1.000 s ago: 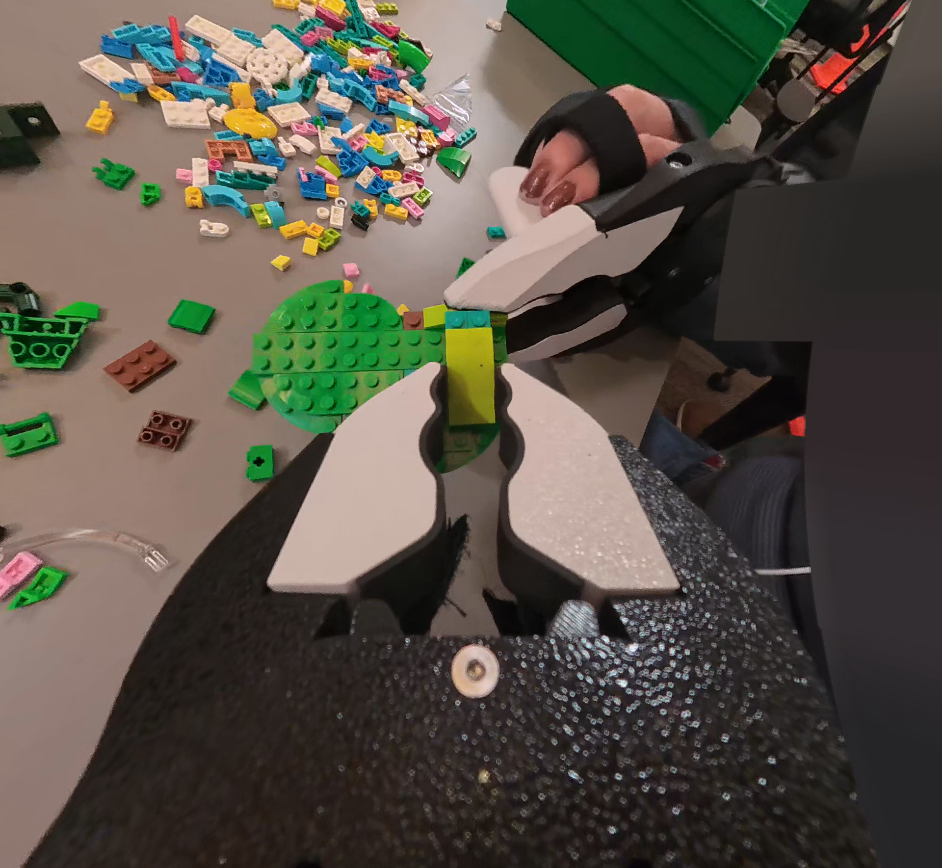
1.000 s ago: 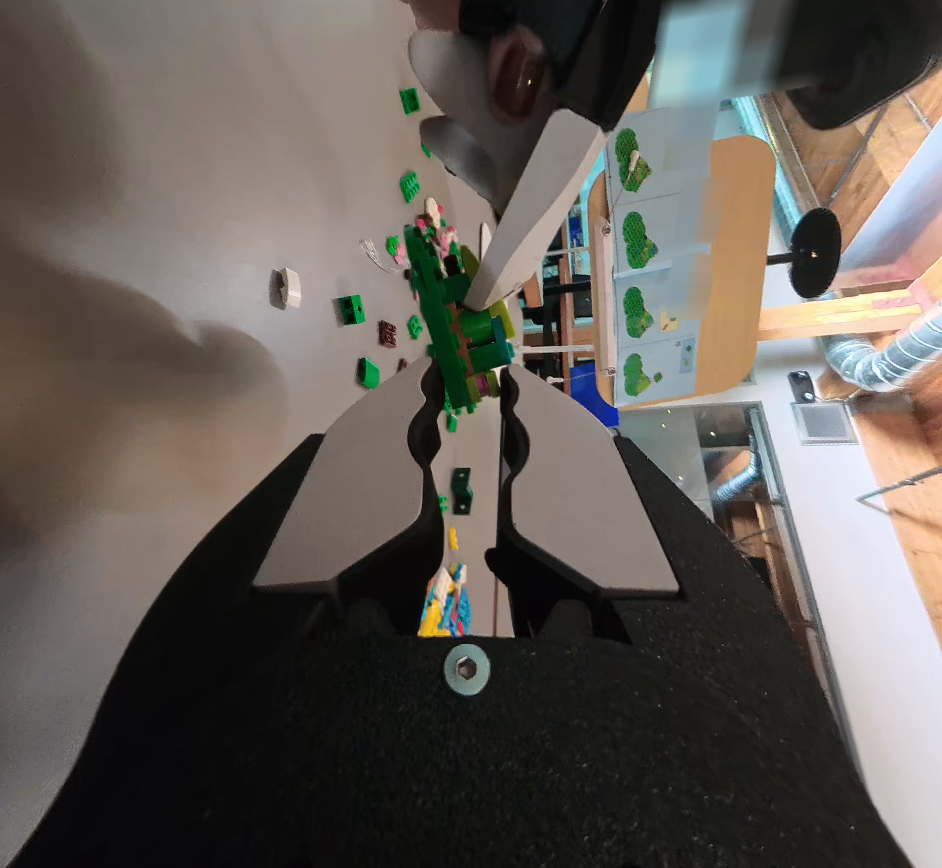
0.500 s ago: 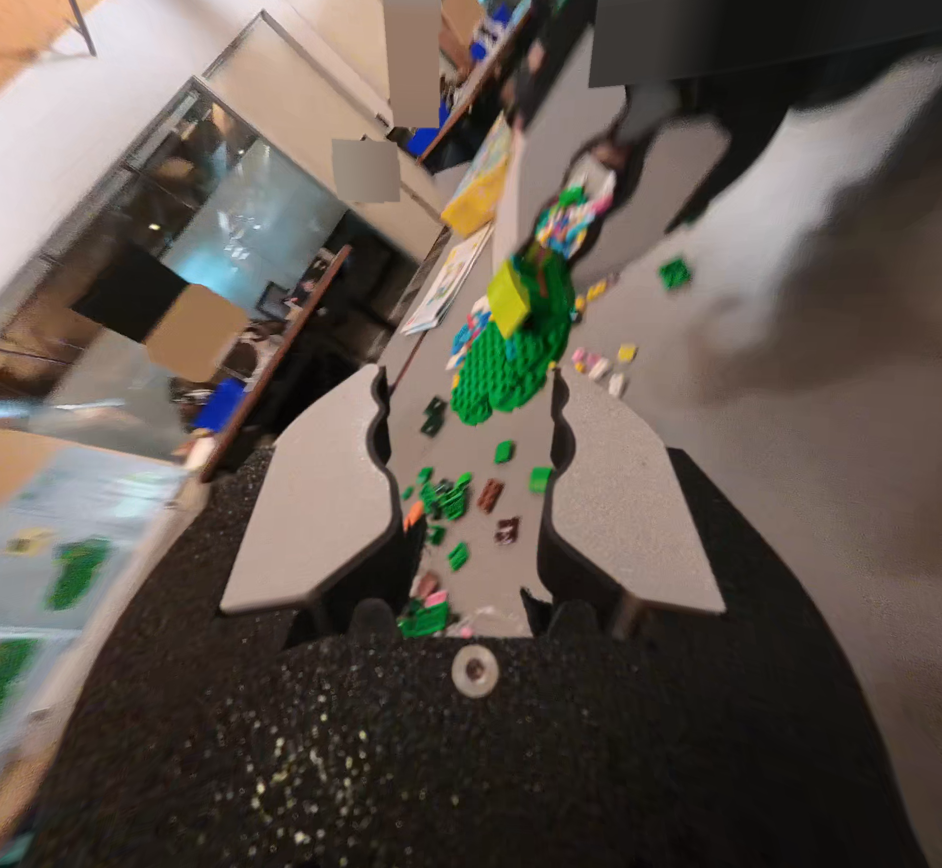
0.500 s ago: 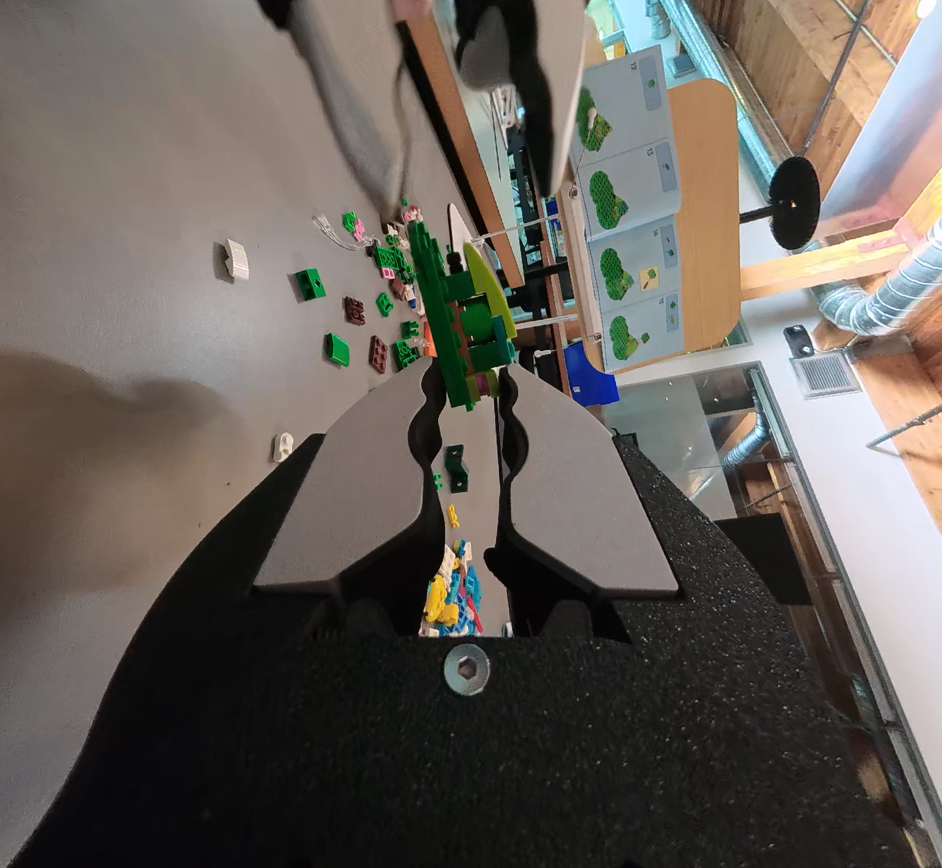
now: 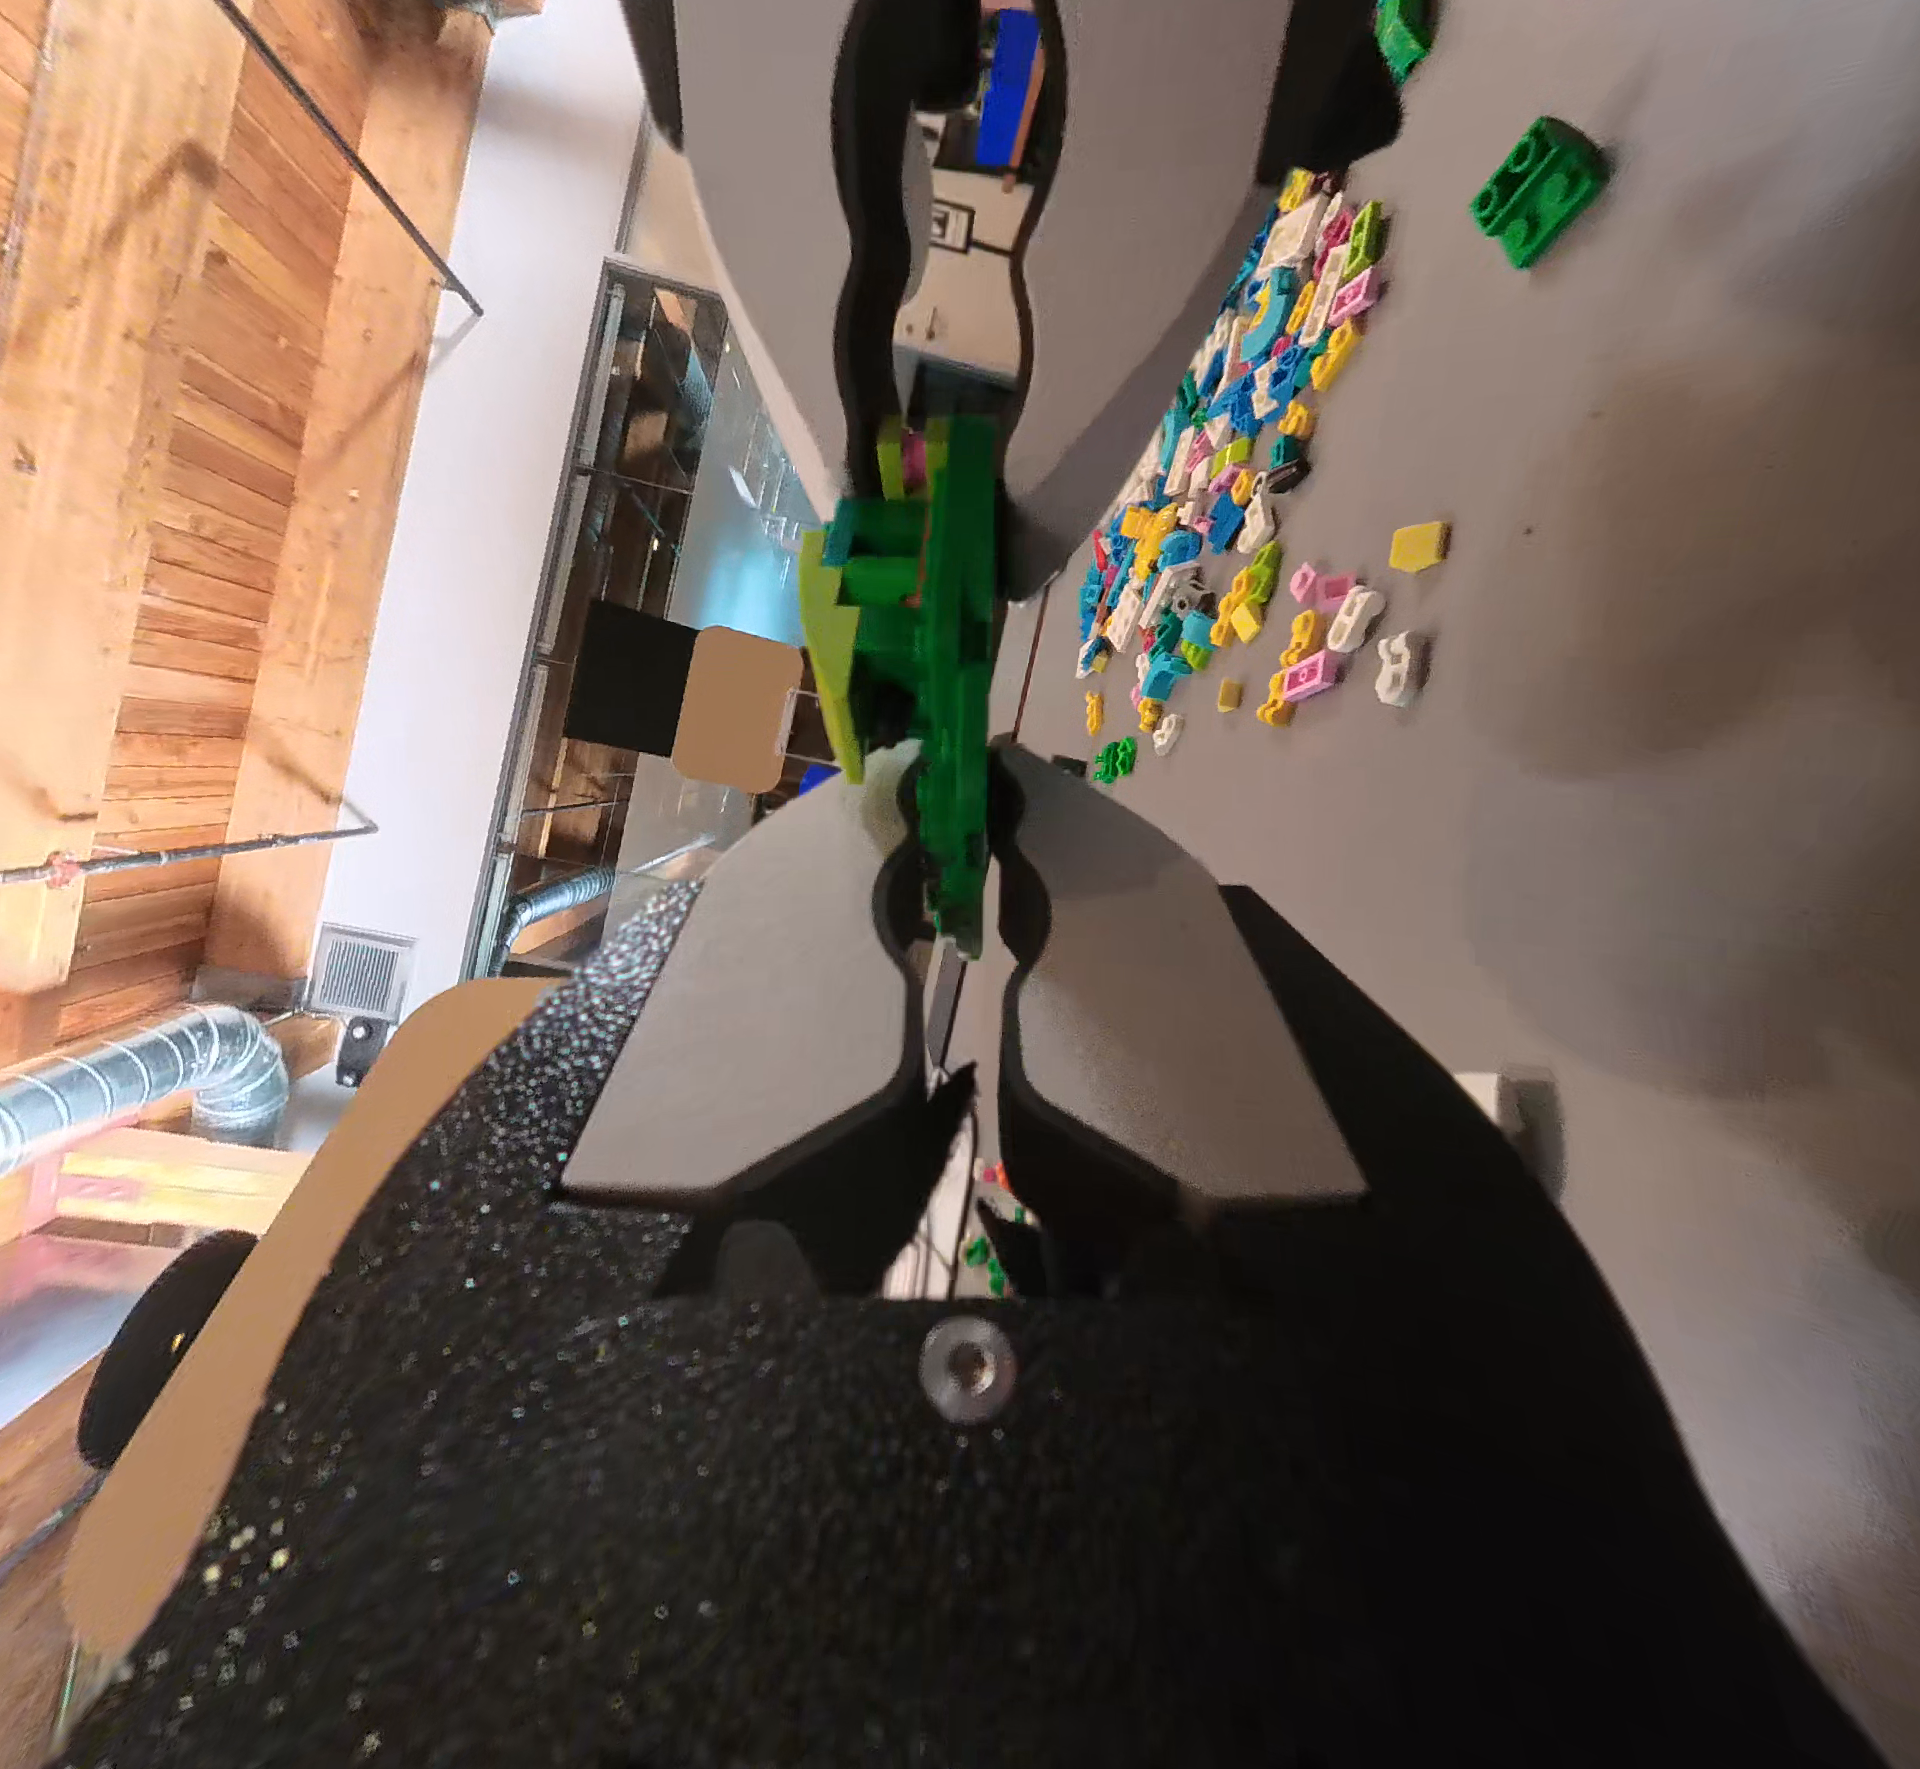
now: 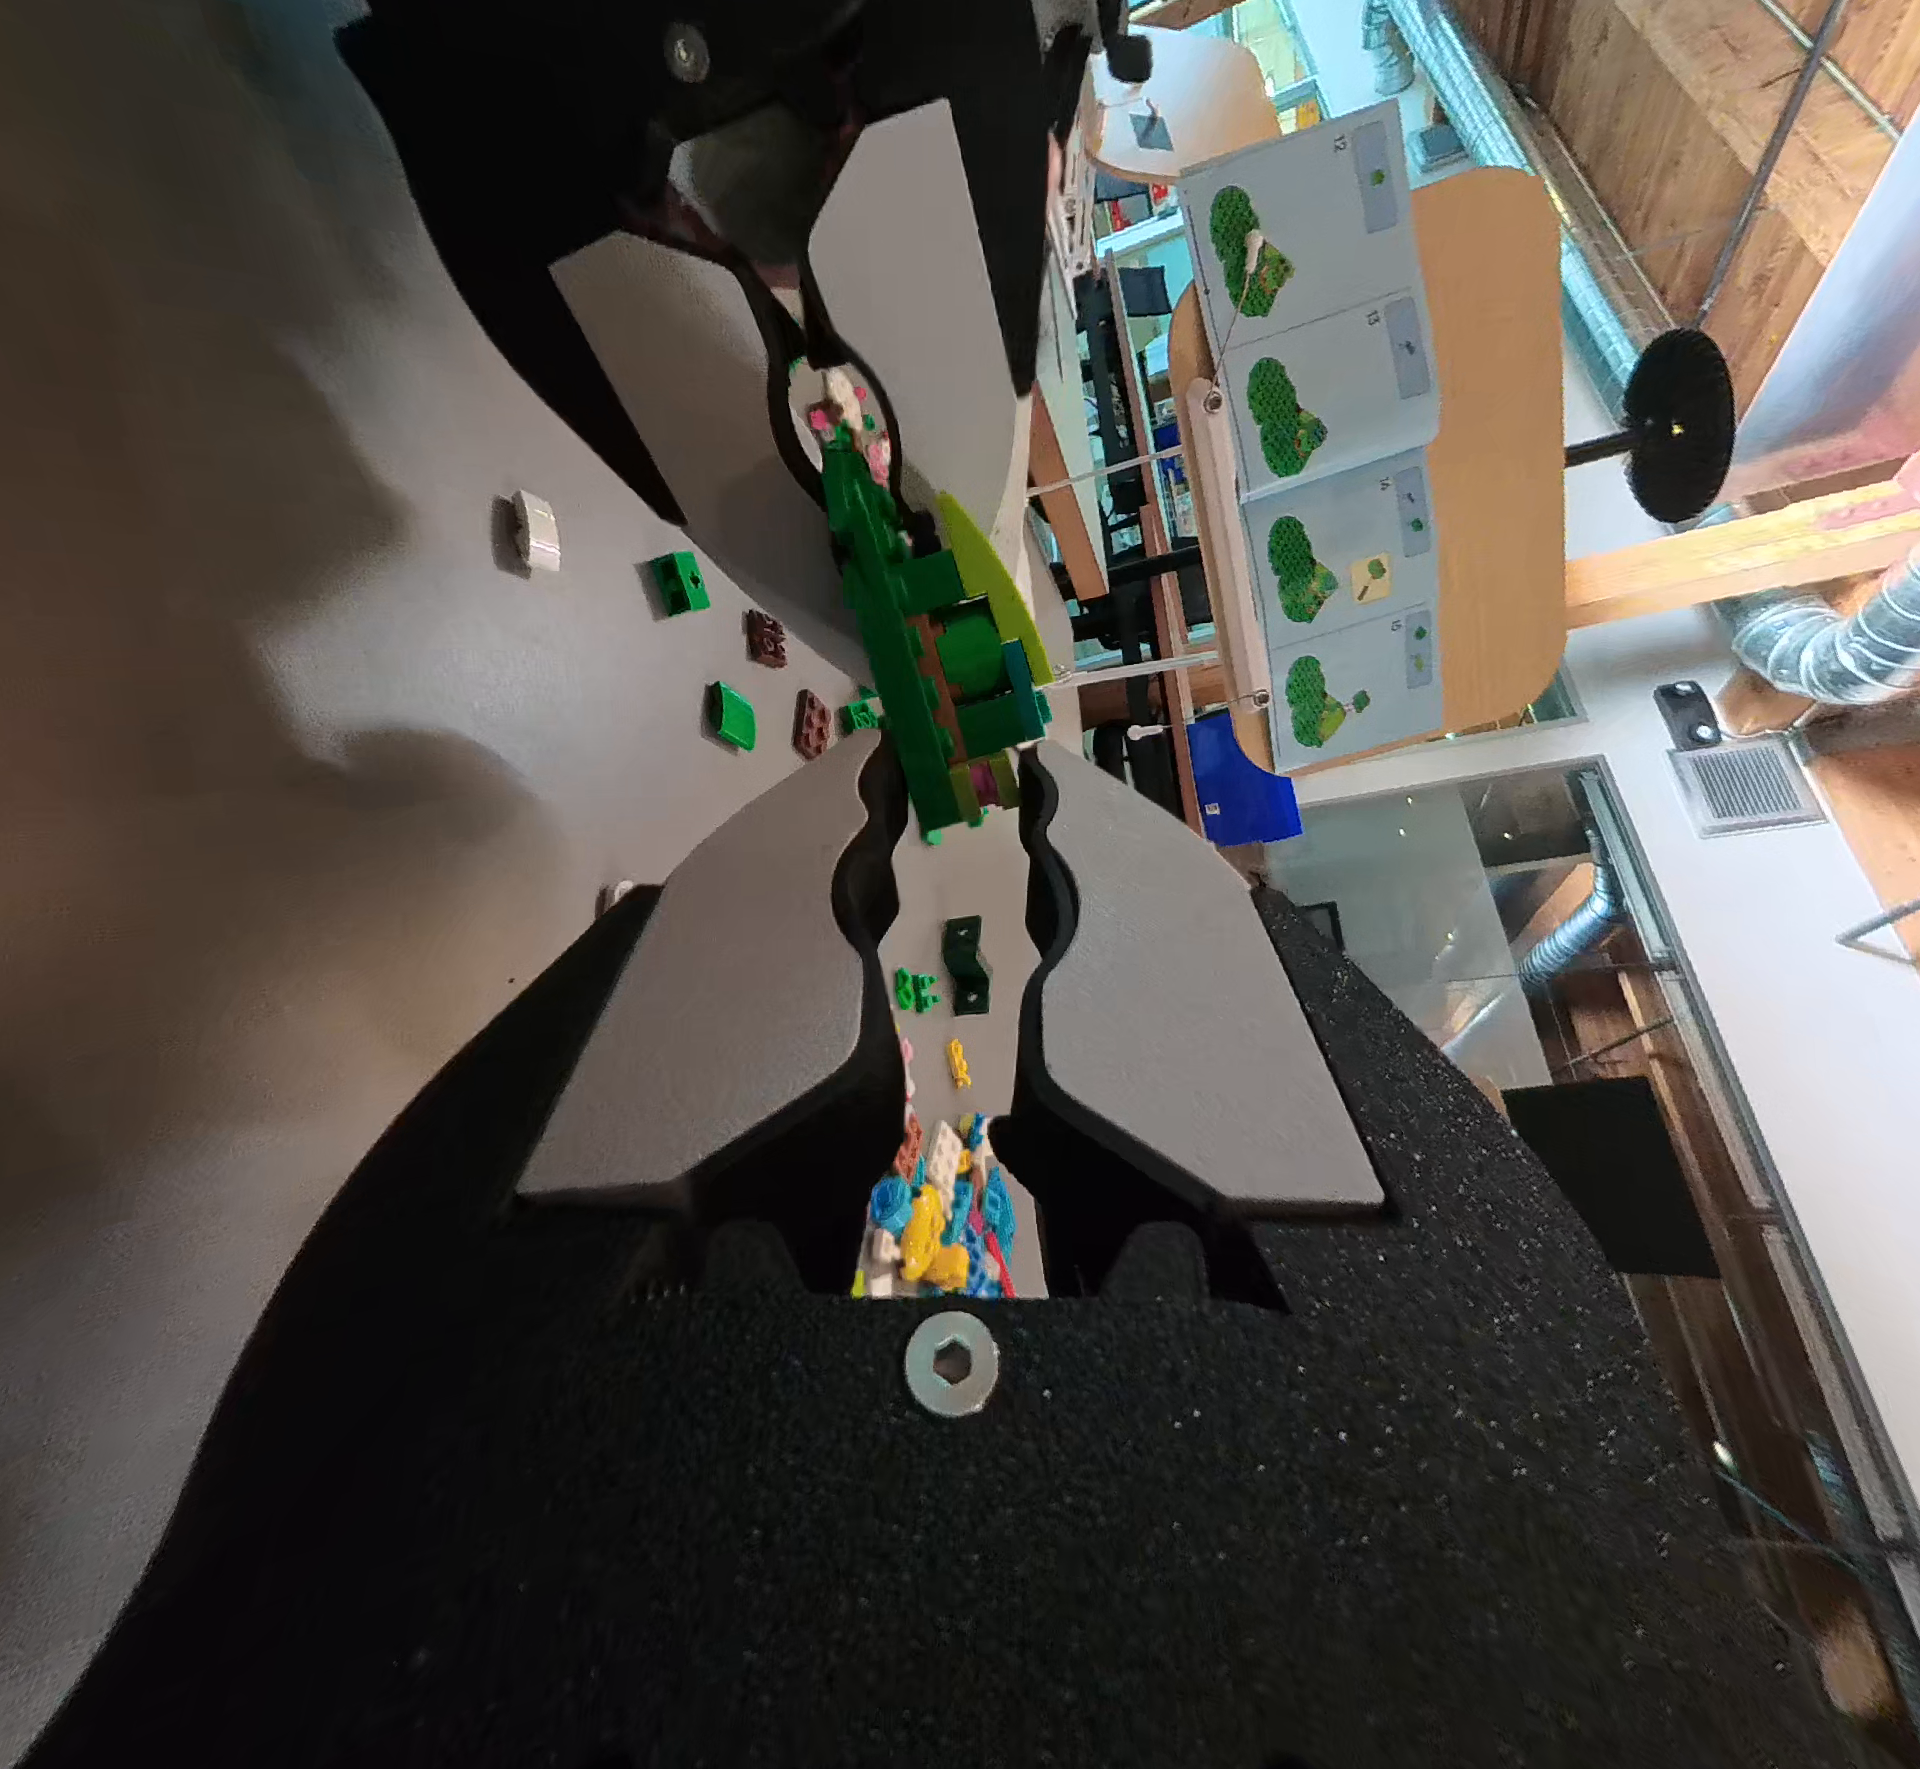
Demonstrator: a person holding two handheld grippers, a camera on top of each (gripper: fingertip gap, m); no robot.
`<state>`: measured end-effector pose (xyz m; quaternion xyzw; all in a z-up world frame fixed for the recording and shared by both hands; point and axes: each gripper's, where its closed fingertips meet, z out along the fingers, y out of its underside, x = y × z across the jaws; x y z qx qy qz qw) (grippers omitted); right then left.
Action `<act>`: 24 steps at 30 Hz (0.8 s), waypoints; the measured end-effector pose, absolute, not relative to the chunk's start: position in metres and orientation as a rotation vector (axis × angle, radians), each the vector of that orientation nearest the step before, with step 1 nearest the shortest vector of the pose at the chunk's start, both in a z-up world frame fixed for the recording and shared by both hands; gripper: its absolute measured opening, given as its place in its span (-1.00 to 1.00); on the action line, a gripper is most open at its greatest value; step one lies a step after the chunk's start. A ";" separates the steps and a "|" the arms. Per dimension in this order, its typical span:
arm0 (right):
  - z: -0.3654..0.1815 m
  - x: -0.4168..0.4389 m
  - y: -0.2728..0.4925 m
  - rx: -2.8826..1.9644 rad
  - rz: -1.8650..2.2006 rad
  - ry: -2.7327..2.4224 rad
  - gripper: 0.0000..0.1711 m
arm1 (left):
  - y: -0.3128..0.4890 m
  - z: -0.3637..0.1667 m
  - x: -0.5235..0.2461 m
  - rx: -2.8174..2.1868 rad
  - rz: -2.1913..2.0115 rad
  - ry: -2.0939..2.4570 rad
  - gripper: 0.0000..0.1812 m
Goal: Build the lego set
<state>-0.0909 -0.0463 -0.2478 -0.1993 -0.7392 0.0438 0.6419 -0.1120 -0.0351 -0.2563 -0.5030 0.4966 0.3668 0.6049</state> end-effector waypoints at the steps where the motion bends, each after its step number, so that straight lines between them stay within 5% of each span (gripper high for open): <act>1: -0.249 -0.092 -0.046 -0.461 0.103 -1.686 -0.76 | -0.035 -0.257 -0.113 -1.166 0.860 1.145 -0.91; 8: -0.225 -0.077 -0.035 -0.589 0.321 -1.586 -0.42 | -0.038 -0.249 -0.118 -1.106 0.896 1.101 -0.91; 20: -0.252 -0.007 0.001 -1.176 1.084 -1.767 -0.65 | -0.033 -0.272 -0.106 -1.170 0.844 1.190 -0.91; 24: -0.283 0.004 0.003 -1.336 1.053 -1.905 -0.66 | -0.036 -0.273 -0.101 -1.146 0.823 1.207 -0.91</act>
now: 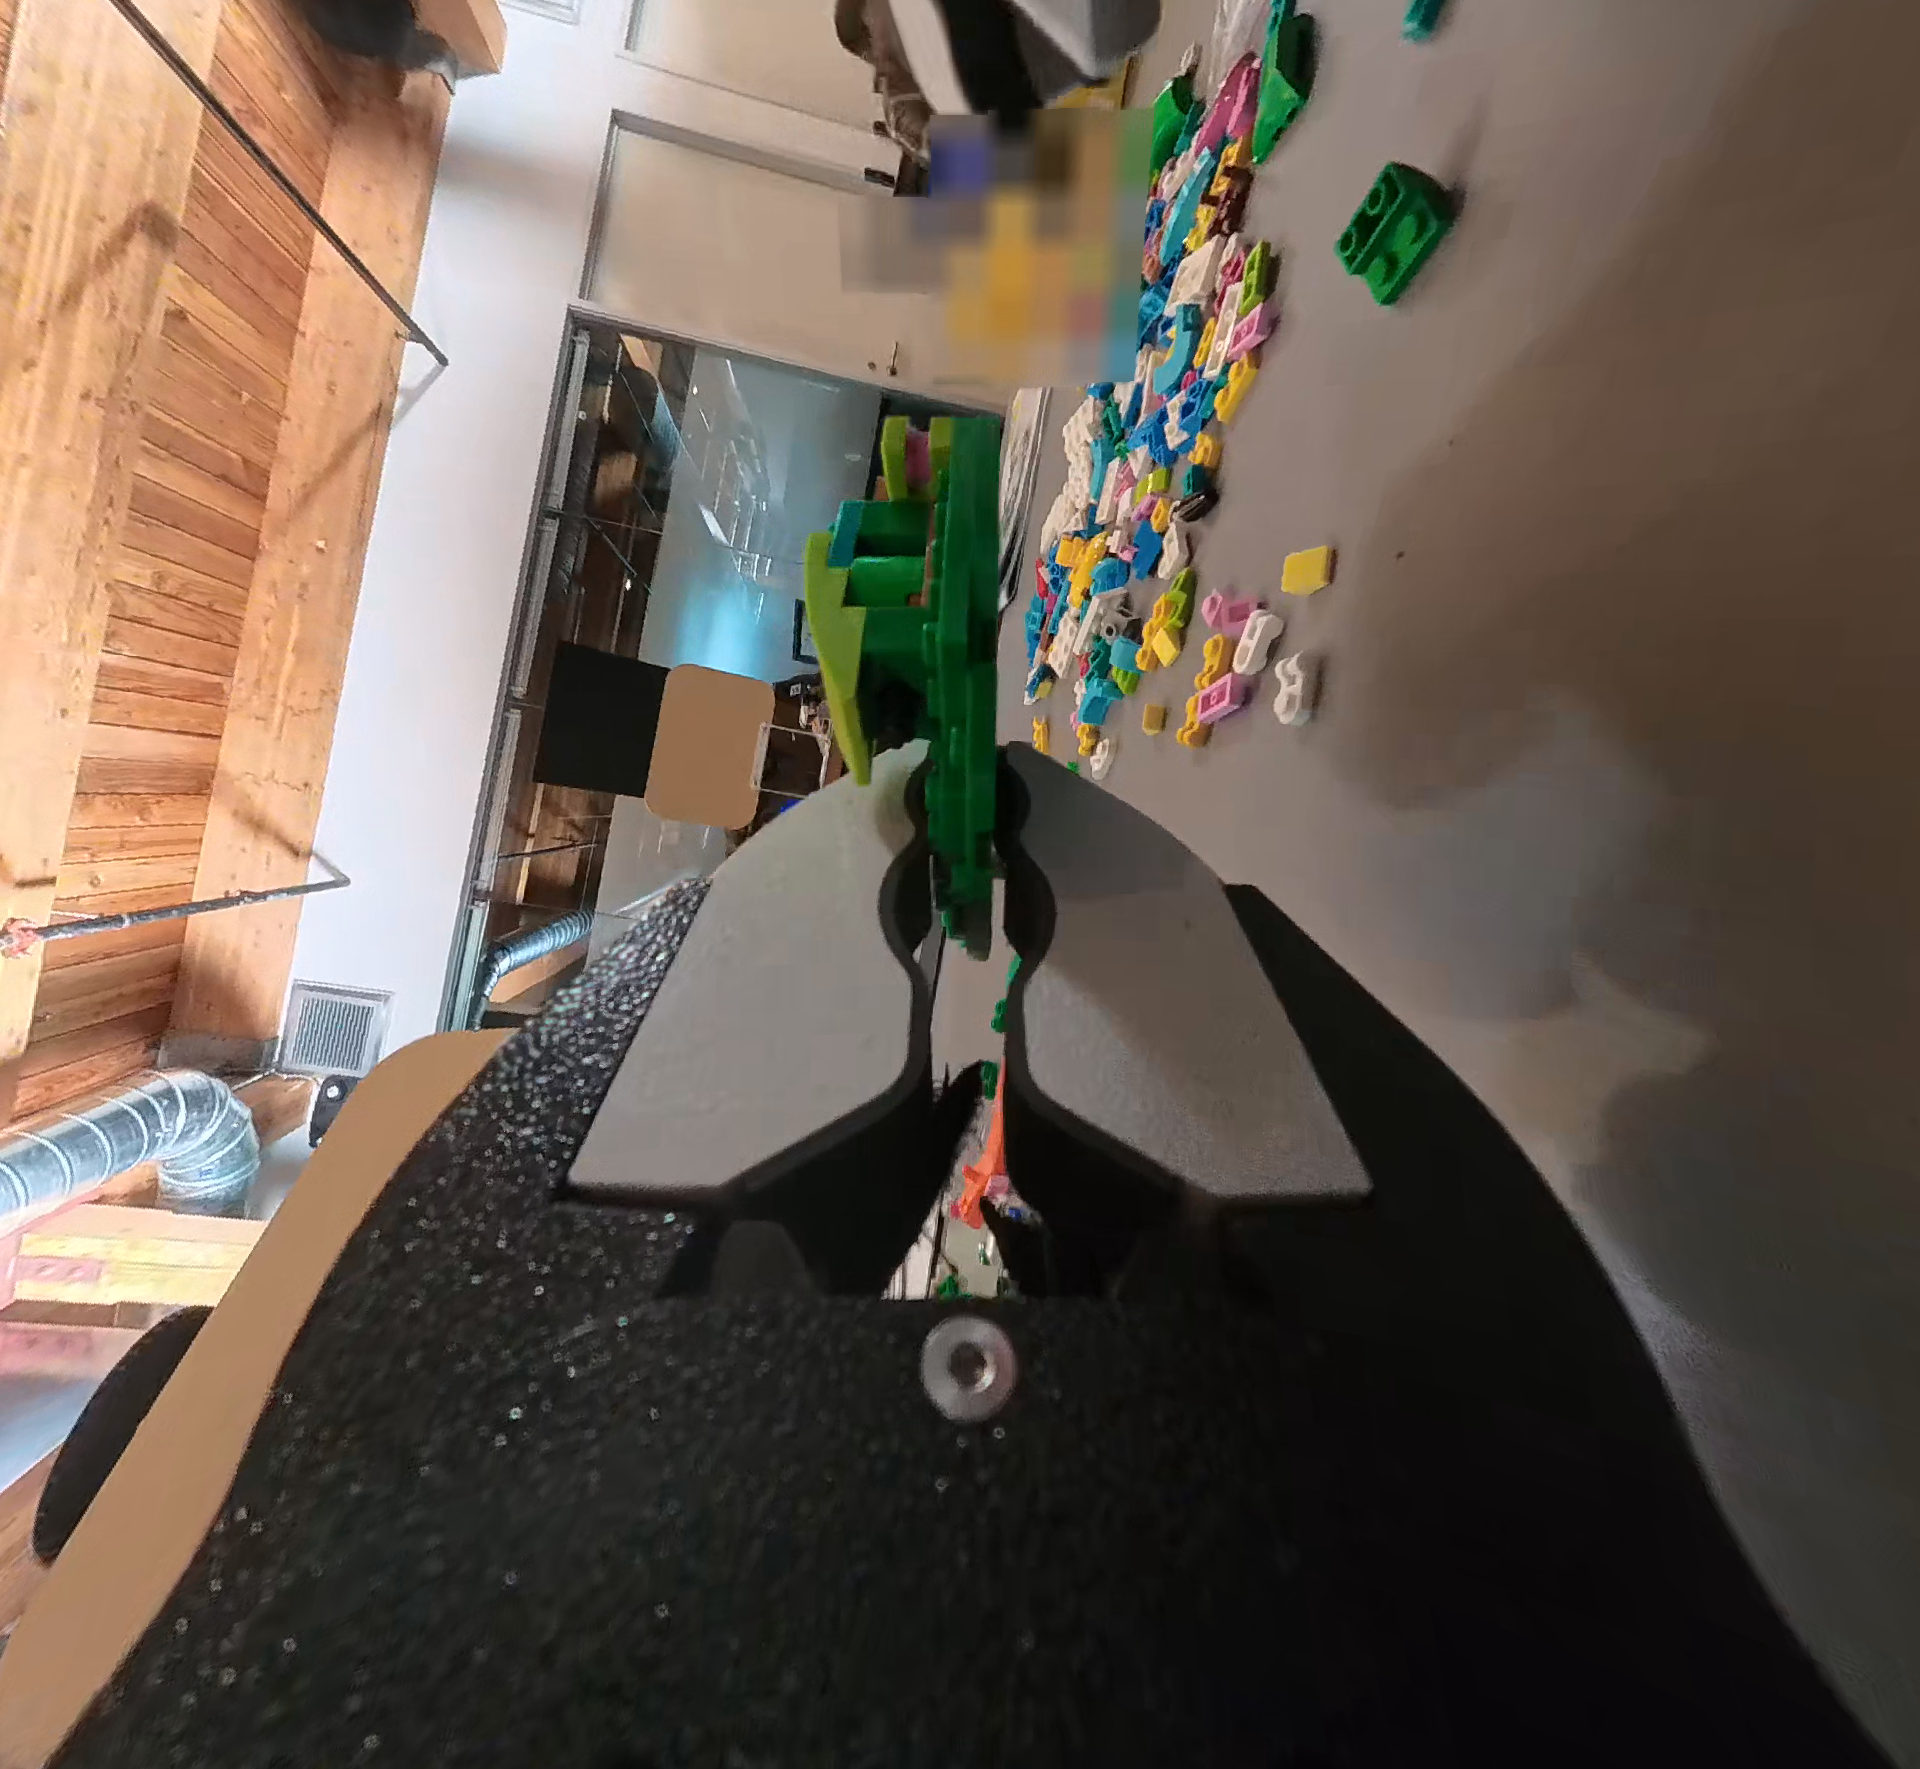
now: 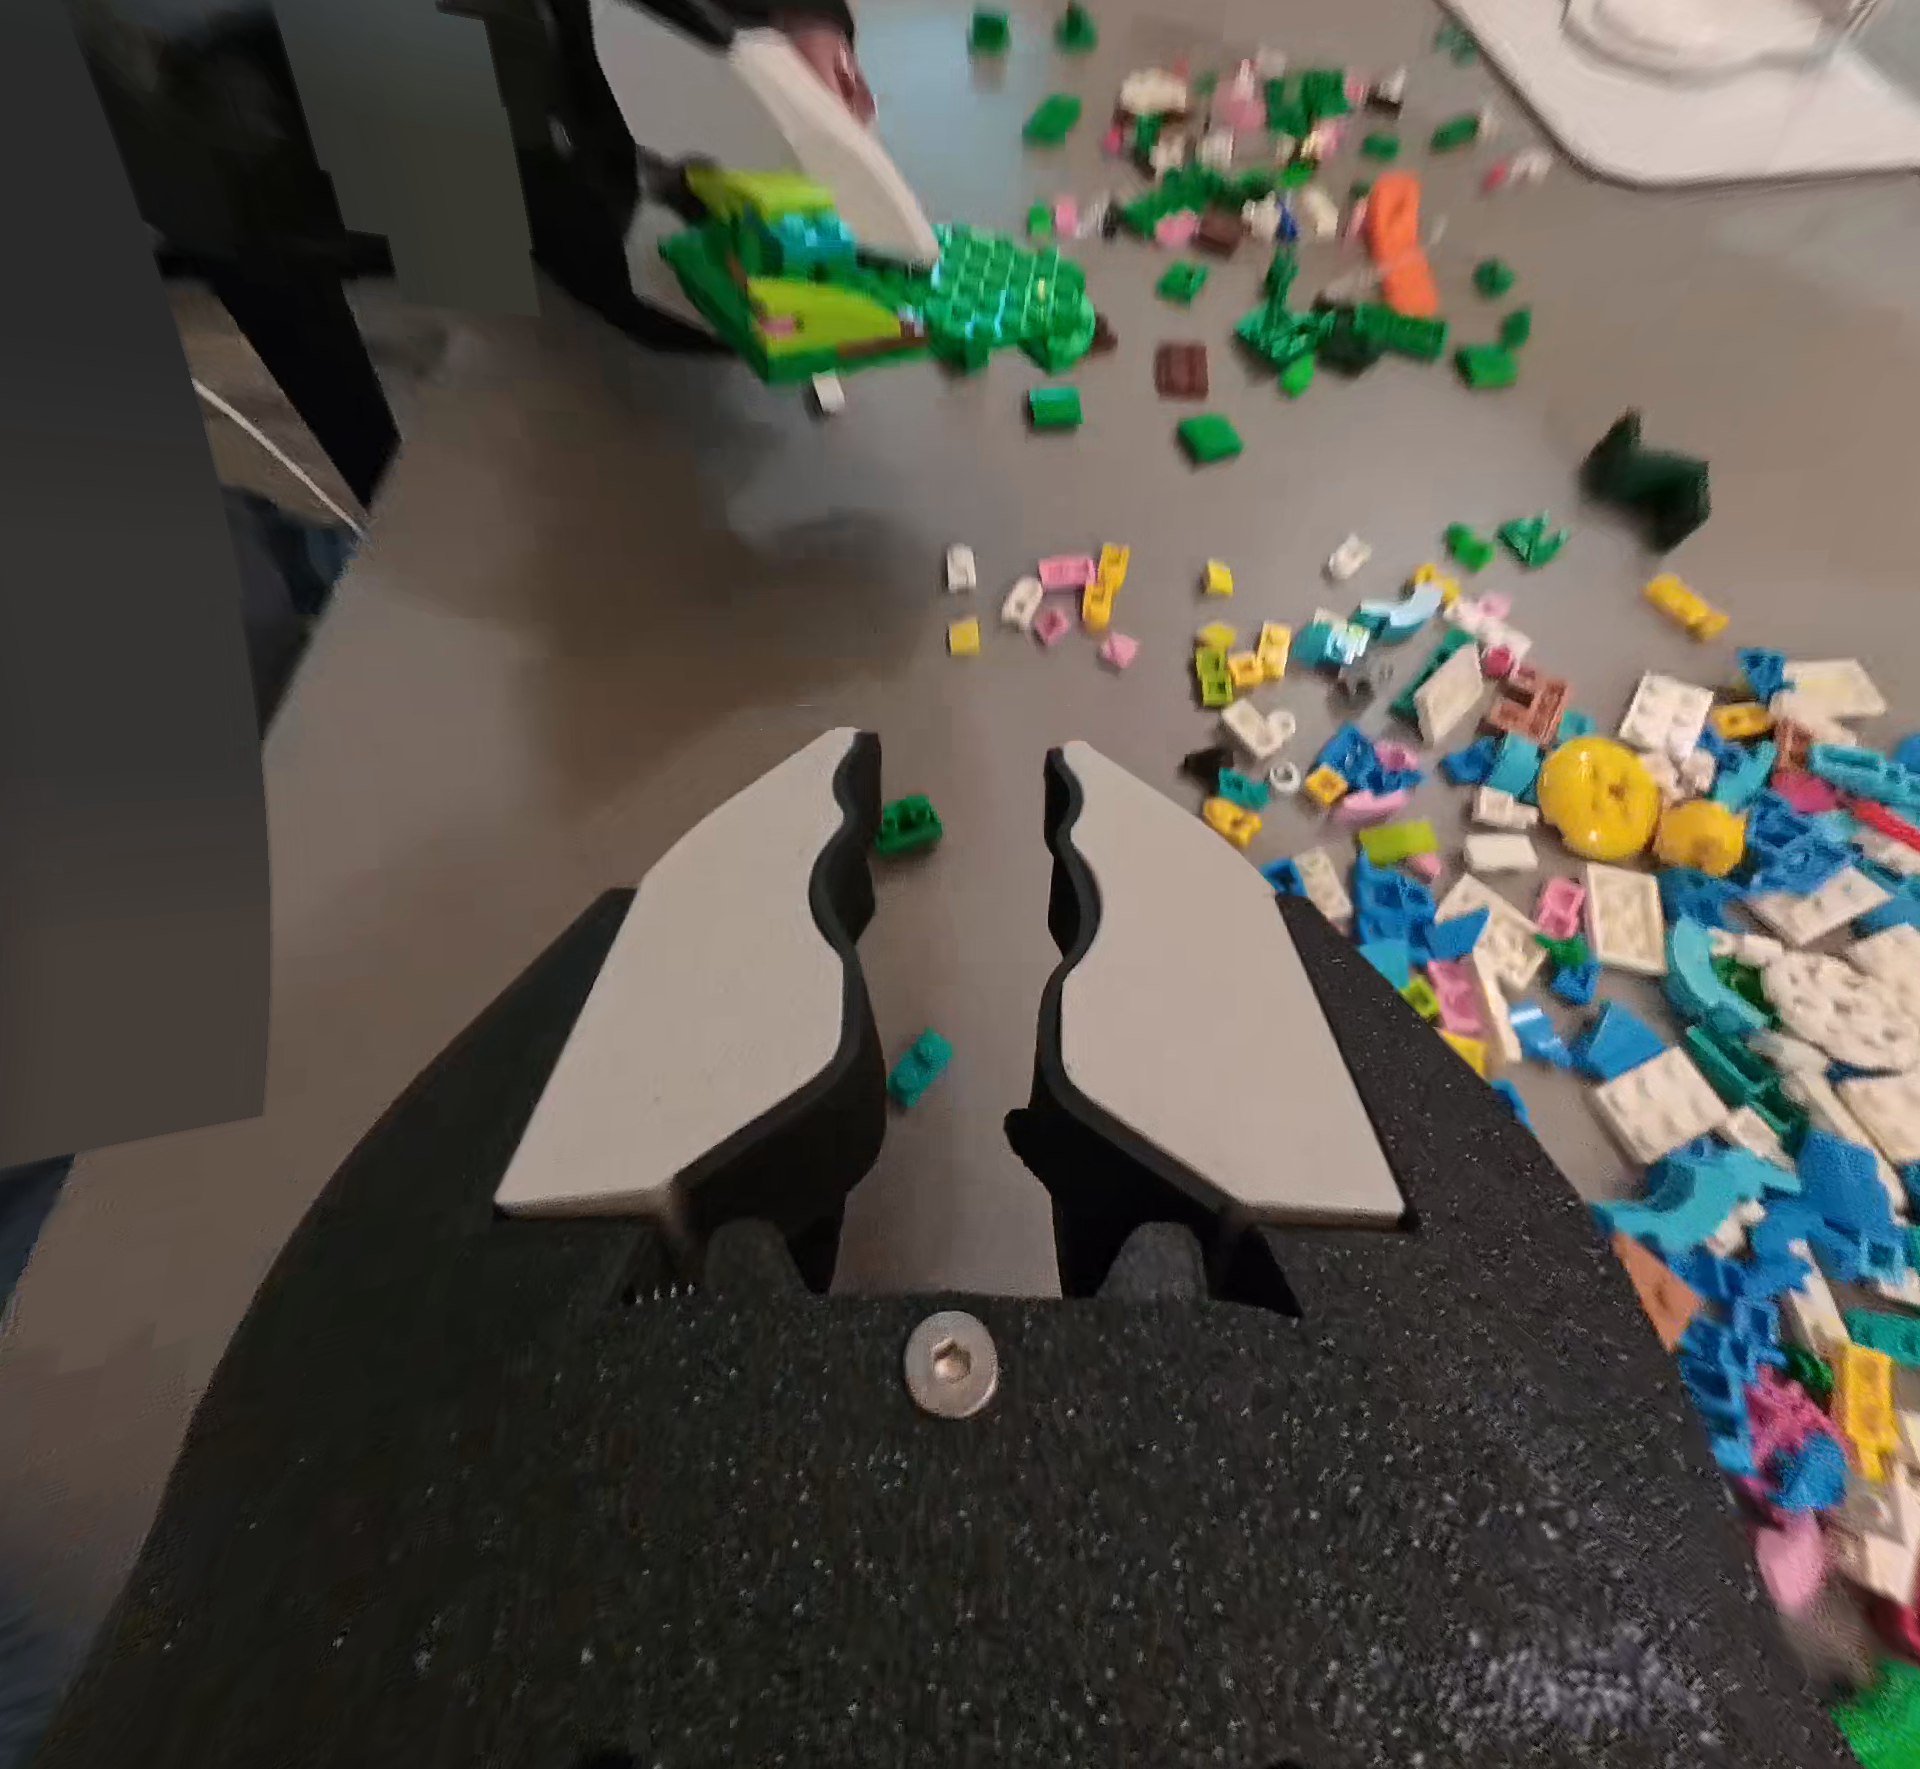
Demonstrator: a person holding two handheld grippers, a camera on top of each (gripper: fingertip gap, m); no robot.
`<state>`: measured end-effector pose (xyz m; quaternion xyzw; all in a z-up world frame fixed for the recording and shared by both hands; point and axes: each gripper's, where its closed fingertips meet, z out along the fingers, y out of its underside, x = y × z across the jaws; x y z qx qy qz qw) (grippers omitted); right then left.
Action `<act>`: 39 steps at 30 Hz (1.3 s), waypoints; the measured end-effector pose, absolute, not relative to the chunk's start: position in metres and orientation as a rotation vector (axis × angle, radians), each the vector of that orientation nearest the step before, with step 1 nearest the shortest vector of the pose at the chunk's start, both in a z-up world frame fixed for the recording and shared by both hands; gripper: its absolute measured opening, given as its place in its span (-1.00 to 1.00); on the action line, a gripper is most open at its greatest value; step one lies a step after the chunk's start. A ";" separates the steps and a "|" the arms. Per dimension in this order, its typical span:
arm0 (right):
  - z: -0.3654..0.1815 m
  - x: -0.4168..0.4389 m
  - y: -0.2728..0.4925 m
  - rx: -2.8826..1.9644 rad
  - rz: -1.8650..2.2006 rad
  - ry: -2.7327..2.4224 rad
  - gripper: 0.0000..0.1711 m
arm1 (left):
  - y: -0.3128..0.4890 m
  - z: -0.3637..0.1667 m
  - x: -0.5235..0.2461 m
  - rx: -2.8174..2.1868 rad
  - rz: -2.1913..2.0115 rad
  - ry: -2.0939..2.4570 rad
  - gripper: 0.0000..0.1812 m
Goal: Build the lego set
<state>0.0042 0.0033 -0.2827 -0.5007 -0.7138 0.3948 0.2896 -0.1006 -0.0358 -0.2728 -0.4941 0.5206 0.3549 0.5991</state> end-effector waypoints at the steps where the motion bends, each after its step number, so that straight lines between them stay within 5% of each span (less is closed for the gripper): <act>1: -0.288 0.006 0.003 -1.345 1.028 -1.933 -0.67 | -0.036 -0.274 -0.101 -1.146 0.824 1.215 -0.91; 26: -0.334 0.002 -0.012 -1.403 0.848 -2.182 -0.65 | -0.049 -0.290 -0.078 -1.023 0.796 1.394 -0.91; 39: -0.329 -0.002 -0.013 -1.373 0.887 -2.150 -0.81 | -0.049 -0.293 -0.077 -1.030 0.781 1.406 -0.91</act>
